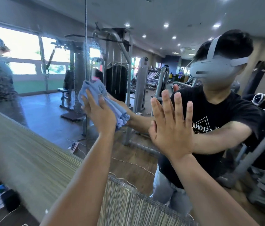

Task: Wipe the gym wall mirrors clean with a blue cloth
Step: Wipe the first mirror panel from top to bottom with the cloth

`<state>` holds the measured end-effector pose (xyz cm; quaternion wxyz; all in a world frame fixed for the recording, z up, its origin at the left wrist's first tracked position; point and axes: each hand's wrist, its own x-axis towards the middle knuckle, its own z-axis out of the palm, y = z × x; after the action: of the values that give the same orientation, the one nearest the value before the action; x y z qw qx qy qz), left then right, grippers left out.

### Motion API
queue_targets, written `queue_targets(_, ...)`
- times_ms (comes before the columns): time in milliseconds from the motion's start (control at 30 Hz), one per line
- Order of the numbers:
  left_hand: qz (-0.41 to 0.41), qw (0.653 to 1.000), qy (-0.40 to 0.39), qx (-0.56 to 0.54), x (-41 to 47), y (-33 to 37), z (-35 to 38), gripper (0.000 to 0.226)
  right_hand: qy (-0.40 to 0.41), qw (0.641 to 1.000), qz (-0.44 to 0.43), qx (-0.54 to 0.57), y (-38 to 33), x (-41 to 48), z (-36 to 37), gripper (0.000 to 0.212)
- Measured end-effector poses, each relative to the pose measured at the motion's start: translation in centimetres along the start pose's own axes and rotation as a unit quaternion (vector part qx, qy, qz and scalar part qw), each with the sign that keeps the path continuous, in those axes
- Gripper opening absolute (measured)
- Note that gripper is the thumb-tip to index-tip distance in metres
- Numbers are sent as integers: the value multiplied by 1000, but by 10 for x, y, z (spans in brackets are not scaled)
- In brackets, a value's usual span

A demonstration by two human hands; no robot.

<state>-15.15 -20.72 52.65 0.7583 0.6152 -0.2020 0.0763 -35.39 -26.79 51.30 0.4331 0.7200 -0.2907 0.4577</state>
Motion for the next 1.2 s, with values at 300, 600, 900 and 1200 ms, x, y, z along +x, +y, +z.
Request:
queue_targets(300, -193, 980, 42, 2, -73, -148, -34, 55, 19, 1000, 10, -18, -2, 3, 0, 58)
queue_targets(600, -187, 981, 44, -31, -37, -91, -4, 55, 0, 1000, 6, -15, -1, 0, -3, 61)
queue_targets(900, -85, 996, 33, 3, -46, -92, -5, 55, 2, 1000, 5, -16, 0, 1, -2, 59)
queue_targets(1200, -293, 954, 68, -19, -78, -216, -26, 54, 18, 1000, 11, -22, -3, 2, 1, 57)
